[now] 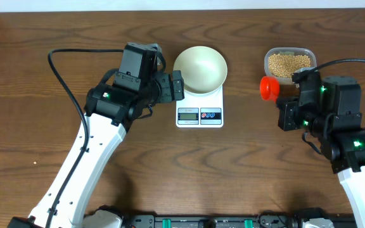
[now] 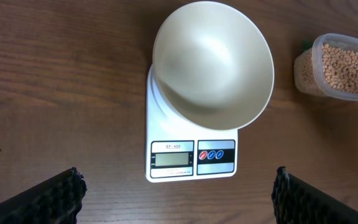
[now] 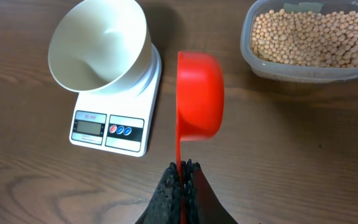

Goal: Scoop item into bowl and weigh 50g on scale
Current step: 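Hold the scoop with the right gripper beside the chickpea tub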

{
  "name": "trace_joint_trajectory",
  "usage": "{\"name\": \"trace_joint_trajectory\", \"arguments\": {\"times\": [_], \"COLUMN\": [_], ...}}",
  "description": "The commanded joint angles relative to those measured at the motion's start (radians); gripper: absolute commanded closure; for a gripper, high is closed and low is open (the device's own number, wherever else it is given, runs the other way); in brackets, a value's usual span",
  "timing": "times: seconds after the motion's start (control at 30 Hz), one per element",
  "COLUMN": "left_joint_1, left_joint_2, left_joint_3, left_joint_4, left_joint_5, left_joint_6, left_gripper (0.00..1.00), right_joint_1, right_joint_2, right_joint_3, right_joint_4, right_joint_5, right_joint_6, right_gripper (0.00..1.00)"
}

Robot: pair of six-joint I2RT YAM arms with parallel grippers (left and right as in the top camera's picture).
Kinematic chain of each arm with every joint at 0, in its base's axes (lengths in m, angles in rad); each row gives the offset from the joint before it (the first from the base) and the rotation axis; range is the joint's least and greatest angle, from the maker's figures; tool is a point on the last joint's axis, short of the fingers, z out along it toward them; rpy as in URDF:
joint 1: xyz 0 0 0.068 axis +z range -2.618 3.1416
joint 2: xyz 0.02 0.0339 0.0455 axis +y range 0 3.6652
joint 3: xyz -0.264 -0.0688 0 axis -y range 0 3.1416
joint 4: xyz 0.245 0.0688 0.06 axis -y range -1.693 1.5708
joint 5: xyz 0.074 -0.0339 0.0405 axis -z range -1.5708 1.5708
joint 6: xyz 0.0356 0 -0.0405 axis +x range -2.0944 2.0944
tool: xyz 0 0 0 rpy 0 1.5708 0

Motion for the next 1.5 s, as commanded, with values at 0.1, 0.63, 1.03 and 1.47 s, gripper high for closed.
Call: {"name": "trace_joint_trajectory", "arguments": {"times": [0.1,0.63,1.03,1.47], "left_joint_1": [-0.002,-0.003,-0.003,-0.003], "left_joint_2": [0.015,0.017,0.016,0.008], "left_joint_3": [0.002,0.002,0.003,0.017], "left_joint_4": [0.014,0.02,0.042,0.05], "left_joint_5": [-0.006,-0.002,-0.002,0.055], "left_joint_6": [0.034,0.103,0.134,0.175], "left_gripper": [0.02,0.12,0.18,0.18], "right_joint_1": [-0.004,-0.004,-0.004,-0.008], "right_joint_2": [-0.004,-0.004,-0.004,-0.004], "right_joint_3": [0.016,0.016,0.016,0.016], "right_joint_4": [-0.003,-0.006,-0.005,0.004], "right_joint_5": [0.008,0.016,0.065,0.09], "right_joint_6": [0.004,0.004,0.004,0.004], "right_gripper": [0.99,0.99,0.99,0.99]}}
